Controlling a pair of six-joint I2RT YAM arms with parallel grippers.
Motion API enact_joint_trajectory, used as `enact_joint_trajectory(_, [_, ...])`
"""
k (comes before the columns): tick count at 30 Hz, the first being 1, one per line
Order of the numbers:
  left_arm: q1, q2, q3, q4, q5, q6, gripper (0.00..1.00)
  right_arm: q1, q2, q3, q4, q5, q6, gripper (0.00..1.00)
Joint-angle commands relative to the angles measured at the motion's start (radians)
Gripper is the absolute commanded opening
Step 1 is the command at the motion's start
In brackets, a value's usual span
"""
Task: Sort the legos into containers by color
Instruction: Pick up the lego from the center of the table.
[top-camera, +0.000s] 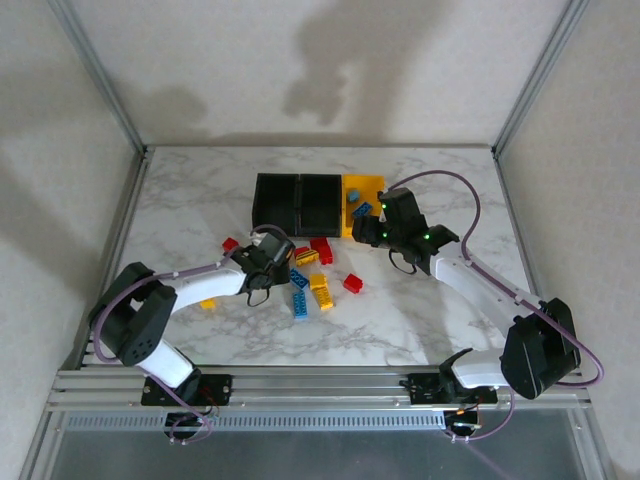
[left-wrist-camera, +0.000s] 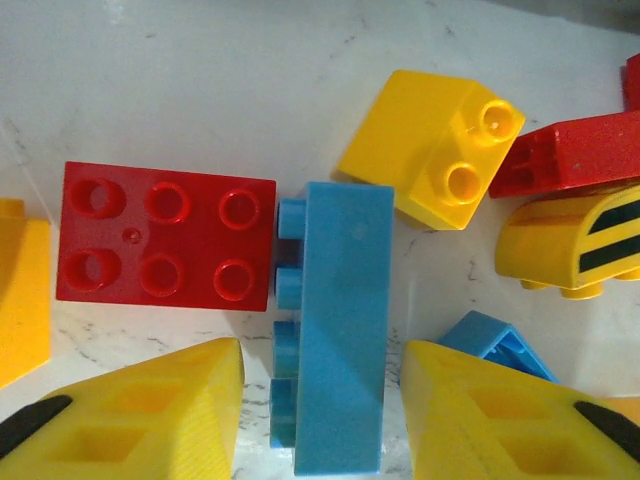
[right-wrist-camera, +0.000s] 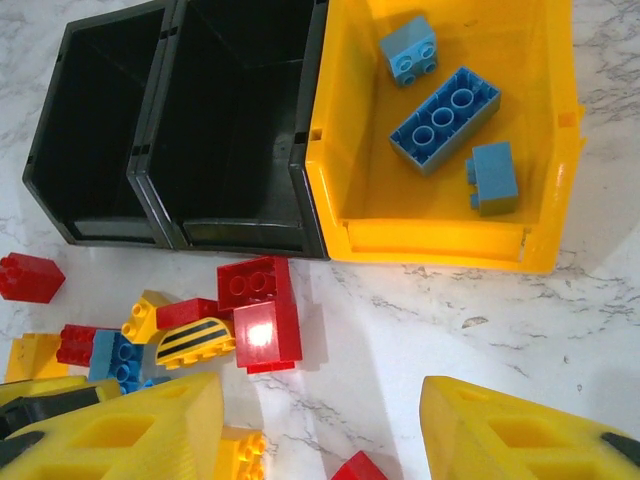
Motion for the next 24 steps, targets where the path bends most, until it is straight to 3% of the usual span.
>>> enact_joint_trajectory(1, [-0.006, 0.029, -0.010, -0.004, -0.021, -0.013, 0.40, 0.009, -0.004, -0.020, 0.009, -0.008, 0.009, 0.54])
enact_joint_trajectory(2, [-0.006, 0.031, -0.008, -0.004, -0.022, -0.008, 0.34, 0.009, -0.006, -0.022, 0.007, -0.007, 0.009, 0.54])
enact_joint_trajectory(7, [-0.006, 0.004, 0.004, -0.027, -0.016, 0.007, 0.26, 0.009, -0.017, -0.043, 0.028, -0.031, 0.015, 0.52])
enact_joint_trajectory(17, [-0.012, -0.144, 0.043, -0.097, 0.011, 0.036, 0.26, -0.004, -0.012, -0.028, 0.052, -0.114, 0.036, 0.63])
enact_joint_trajectory(24, [-0.047, -0.139, 0.159, -0.076, 0.058, 0.048, 0.26, -0.060, -0.063, -0.042, 0.054, -0.112, 0.063, 0.62])
